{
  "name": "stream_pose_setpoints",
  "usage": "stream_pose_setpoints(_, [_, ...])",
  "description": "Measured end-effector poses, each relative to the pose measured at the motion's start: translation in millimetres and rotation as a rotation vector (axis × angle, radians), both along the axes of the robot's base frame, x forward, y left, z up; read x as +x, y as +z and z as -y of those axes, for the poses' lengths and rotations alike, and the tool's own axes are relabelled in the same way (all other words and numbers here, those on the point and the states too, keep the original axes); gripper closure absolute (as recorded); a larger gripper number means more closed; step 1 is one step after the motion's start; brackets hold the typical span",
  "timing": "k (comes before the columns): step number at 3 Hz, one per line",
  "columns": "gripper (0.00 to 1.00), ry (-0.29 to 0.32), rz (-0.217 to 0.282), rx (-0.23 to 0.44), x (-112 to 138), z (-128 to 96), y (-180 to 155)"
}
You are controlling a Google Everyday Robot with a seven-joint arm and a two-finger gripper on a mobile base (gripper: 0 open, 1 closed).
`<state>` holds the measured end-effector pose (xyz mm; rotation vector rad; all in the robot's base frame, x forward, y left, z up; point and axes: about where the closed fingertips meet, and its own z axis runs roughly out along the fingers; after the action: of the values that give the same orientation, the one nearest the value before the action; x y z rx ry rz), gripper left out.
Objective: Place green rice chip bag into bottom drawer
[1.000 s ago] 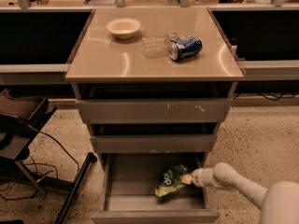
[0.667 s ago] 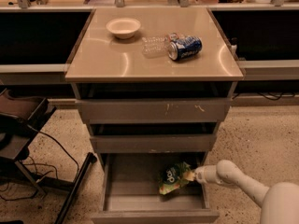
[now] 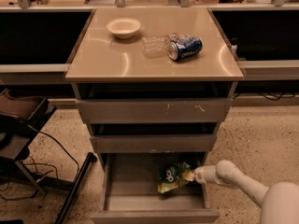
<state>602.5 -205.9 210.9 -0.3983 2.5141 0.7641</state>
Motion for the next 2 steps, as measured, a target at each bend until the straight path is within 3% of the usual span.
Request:
stream_pose_setpoints(1, [0.11,0.000,0.000,0.000,0.0,0.0,0.0])
stream_pose_setpoints(2, [0.00,0.000,0.000,0.000,0.0,-0.1,0.0])
